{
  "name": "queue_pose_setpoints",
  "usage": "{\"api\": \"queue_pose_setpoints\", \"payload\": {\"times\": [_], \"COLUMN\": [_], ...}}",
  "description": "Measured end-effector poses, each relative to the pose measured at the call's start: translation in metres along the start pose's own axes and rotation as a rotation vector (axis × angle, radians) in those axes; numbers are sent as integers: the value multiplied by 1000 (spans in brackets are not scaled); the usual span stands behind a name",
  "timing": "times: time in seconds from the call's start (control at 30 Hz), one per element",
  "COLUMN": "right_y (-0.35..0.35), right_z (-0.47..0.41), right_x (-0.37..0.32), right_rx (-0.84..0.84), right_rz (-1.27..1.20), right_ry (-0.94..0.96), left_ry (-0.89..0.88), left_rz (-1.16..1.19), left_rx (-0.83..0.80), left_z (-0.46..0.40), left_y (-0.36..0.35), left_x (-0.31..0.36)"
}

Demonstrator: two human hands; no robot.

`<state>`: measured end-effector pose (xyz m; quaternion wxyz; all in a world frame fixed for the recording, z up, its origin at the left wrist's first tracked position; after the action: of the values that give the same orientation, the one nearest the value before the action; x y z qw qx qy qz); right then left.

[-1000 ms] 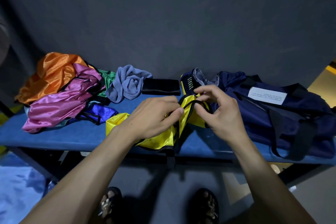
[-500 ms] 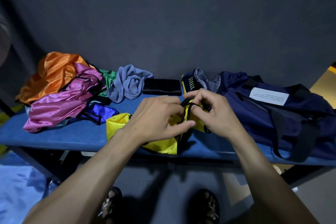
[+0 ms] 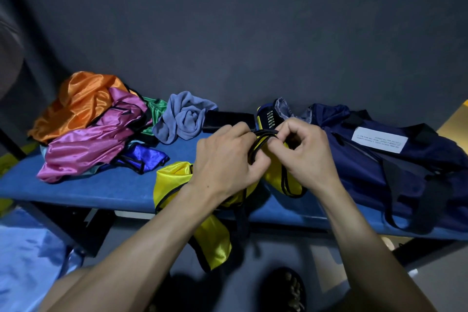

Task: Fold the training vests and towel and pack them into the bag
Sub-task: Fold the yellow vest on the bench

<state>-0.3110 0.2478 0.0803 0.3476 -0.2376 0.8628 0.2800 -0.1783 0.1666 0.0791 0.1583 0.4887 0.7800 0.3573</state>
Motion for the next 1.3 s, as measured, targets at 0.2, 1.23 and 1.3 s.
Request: {"api": "queue_pose_setpoints", "payload": {"times": [0.2, 1.23, 1.3], "right_y": [5, 45, 42], "right_z": [-1, -79, -73], "right_x": [-8, -146, -149], "right_rx": [-73, -400, -426], "right_rz": [-35, -233, -204], "right_ry": [107, -42, 1], "left_ry": [-40, -213, -207], "left_rz": [22, 593, 582], "left_rx": [-34, -475, -477], "left_z": [-3, -90, -90], "left_y": [12, 143, 143], "left_x": [-15, -32, -30]}}
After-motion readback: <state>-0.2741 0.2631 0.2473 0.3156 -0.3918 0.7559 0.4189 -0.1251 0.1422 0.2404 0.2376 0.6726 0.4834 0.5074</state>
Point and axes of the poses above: each hand's wrist, its own z-axis away from the middle knuckle, its own y-axis out of the back of the hand, x = y × z, the point moved 6 cm from there along -z, towards the middle knuckle, and after that the axes turned 7 degrees about -z, right-handed, at the moved point
